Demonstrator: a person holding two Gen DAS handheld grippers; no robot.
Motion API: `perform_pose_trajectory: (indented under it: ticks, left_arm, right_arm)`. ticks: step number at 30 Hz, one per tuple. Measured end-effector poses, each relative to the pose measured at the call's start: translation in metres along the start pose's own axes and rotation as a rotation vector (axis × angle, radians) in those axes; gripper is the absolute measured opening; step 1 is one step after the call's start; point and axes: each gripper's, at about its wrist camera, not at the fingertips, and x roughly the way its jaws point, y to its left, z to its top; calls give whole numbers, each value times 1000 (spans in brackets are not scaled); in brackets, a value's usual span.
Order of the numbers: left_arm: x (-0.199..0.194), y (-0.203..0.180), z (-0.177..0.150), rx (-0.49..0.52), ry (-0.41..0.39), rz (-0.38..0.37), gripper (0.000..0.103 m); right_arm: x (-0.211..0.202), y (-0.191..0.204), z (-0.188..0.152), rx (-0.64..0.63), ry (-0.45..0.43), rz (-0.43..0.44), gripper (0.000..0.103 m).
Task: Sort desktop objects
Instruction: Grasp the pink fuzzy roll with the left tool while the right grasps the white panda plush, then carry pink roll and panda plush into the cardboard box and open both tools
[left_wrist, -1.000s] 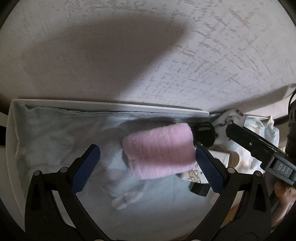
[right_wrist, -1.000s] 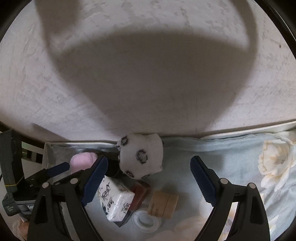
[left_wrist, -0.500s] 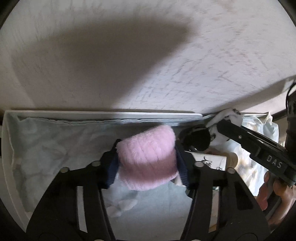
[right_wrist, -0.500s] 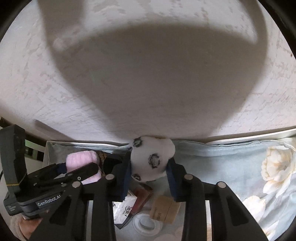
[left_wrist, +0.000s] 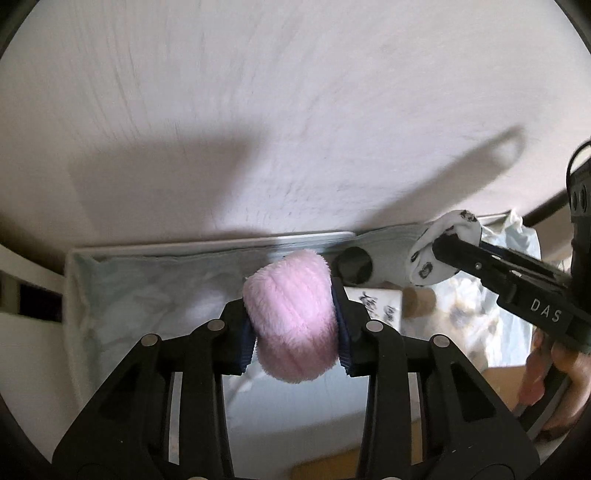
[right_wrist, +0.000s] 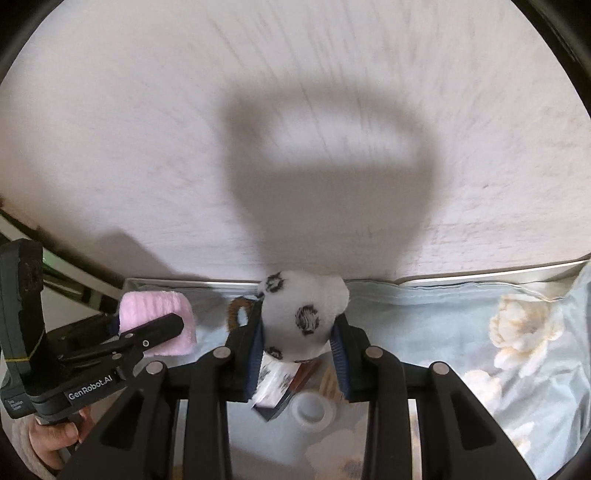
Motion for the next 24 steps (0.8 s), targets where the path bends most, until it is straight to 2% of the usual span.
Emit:
perform_pose_trajectory:
  ticks: [4, 8, 10, 15, 16, 20, 24]
  left_arm:
    - [-41, -28, -5, 77, -57, 30, 32]
    - [-85, -62, -32, 142, -98, 36, 32]
    - [-106, -63, -39, 171, -112, 31, 32]
    - [-143, -82, -74, 206, -101, -34, 32]
    - [-142, -102, -76, 211, -95, -48, 32]
    - [-166, -102, -93, 243, -77, -73, 32]
    - [-184, -102, -118, 289, -40, -89, 32]
  right_arm:
    - [-42, 7, -7, -58, -13, 23, 31]
    - [-89, 8, -18, -104, -29, 48, 31]
    - [-112, 8, -25, -129, -39, 63, 31]
    - [-159, 29, -50, -239, -48, 102, 31]
    - [-159, 36, -49, -258, -46, 105, 31]
    - [-180, 24, -79, -323, -15, 122, 31]
    - [-178, 21, -107, -364, 50, 128, 31]
